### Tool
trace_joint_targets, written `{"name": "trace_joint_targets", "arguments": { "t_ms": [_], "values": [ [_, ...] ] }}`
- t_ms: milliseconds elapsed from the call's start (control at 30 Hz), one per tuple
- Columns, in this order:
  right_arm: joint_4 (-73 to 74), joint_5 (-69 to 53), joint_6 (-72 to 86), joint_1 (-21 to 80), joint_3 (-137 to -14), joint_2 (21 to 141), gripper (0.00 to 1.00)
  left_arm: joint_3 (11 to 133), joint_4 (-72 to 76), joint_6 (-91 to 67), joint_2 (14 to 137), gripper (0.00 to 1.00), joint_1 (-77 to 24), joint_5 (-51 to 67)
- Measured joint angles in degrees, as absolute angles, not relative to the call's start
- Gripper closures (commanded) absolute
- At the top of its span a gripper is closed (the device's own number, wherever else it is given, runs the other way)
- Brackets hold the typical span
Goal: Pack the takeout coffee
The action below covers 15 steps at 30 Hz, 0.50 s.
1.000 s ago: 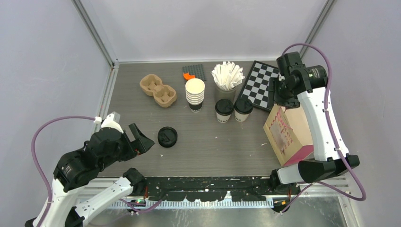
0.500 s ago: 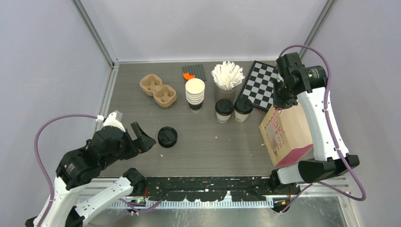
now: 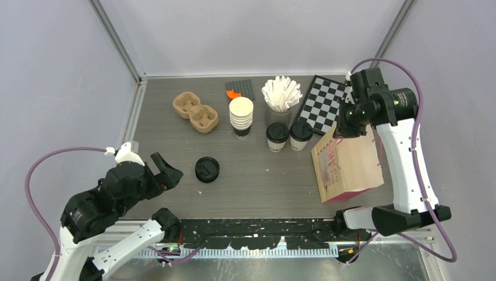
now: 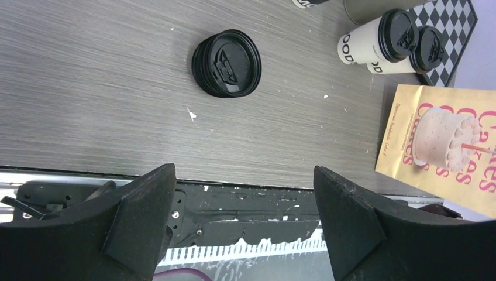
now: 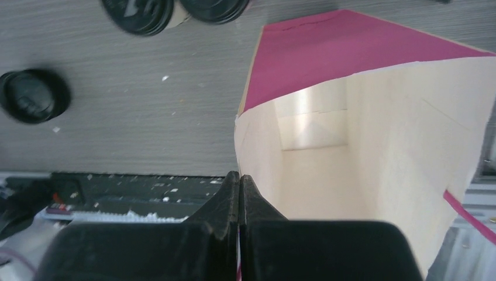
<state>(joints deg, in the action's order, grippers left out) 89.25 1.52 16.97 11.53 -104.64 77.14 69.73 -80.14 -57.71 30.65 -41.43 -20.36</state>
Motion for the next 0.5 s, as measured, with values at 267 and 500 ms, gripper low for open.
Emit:
{"name": "trace_joint_targets", "arguments": {
  "t_ms": [267, 500],
  "values": [
    [89.6, -11.0, 18.9, 14.8, -102.3, 72.1, 1.0, 70.2, -80.4, -55.3, 30.8, 0.11, -41.4, -22.1],
    [89.5, -13.6, 24.6, 25.4, -96.4, 68.7, 1.0, 68.3, -79.8, -54.8, 34.0, 0.11, -41.4, -19.8]
  ]
}}
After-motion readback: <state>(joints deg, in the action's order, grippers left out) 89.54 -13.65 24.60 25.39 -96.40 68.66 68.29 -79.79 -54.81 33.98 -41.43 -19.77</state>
